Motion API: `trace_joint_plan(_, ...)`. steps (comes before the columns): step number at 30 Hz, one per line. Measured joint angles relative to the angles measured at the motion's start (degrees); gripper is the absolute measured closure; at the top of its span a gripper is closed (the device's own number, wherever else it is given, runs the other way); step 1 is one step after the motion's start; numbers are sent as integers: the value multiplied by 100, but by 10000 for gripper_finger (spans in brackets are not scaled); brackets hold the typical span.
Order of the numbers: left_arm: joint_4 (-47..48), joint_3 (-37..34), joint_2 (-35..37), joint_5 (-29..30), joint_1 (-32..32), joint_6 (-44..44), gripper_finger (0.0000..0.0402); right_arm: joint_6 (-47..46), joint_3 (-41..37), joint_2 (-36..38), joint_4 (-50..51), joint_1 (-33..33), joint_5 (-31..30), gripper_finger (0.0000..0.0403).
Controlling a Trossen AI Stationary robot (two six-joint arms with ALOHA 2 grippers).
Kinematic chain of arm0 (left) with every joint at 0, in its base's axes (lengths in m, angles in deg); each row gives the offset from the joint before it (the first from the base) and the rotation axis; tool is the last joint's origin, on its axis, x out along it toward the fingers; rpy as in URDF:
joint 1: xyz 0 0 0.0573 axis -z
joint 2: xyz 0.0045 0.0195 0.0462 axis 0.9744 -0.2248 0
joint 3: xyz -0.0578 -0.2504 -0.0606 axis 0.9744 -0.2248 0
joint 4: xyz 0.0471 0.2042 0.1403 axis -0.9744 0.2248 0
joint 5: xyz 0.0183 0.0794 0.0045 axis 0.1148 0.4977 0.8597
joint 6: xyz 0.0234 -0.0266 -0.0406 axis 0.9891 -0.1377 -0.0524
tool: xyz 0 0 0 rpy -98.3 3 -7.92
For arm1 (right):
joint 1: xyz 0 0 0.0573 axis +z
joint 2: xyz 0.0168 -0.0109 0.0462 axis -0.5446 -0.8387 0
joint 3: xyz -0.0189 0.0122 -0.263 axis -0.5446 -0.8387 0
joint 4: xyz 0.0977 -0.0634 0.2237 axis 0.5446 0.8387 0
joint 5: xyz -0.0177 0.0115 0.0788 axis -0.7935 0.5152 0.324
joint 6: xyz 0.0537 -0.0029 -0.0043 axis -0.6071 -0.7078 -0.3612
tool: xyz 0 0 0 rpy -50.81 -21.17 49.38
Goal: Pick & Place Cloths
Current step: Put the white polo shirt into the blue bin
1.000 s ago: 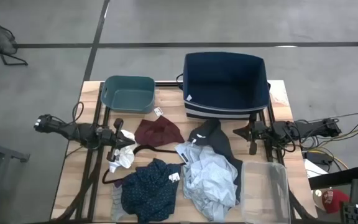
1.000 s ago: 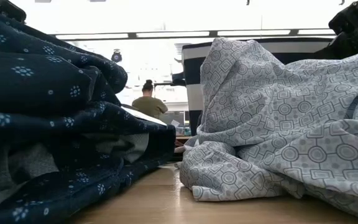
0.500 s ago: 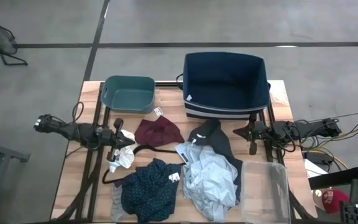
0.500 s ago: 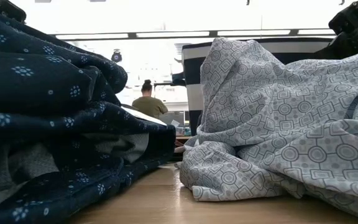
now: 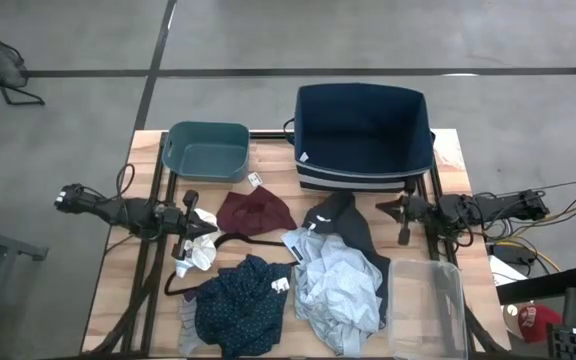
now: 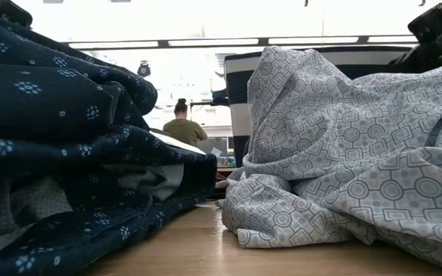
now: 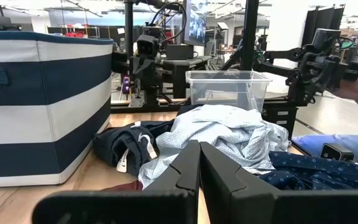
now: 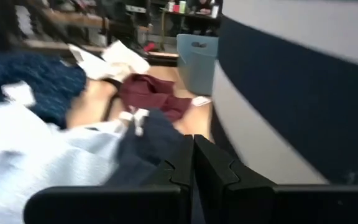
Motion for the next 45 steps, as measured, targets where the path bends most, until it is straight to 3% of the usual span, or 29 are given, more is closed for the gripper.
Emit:
trace_joint_plan(6, -2, 2, 1, 0, 0, 0, 387, 686, -1, 0, -6, 1, -8, 394)
trace_joint_plan(9, -2, 1, -1, 0, 1, 0, 388, 565, -1, 0, -9, 1, -4, 394)
trace_joint_plan(11, -2, 1, 1, 0, 1, 0, 387, -177, 1, 2, -40, 3, 50, 394)
trace_joint_plan(14, 0, -1, -1, 0, 0, 0, 388, -2141, -1, 2, -73, 3, 193, 394)
trace_joint_plan(18, -2, -1, -1, 0, 0, 0, 387, -2788, -1, 0, -317, 1, 68, 394)
trace_joint_plan(23, -2, 1, 1, 0, 1, 0, 388, -2749, -56, -12, -786, 1, 321, 394)
trace_joint_plan(29, 0, 1, 0, -2, 0, 0, 387, -2149, -504, -136, -2305, 6, 1710, 394)
trace_joint_plan(37, -26, 2, -1, -2, 0, 0, 387, -1544, -462, -175, -3203, 1, 1643, 394)
trace_joint_plan(45, -28, 2, -1, -2, 1, 0, 387, -1125, -418, -195, -3197, 14, 1566, 394)
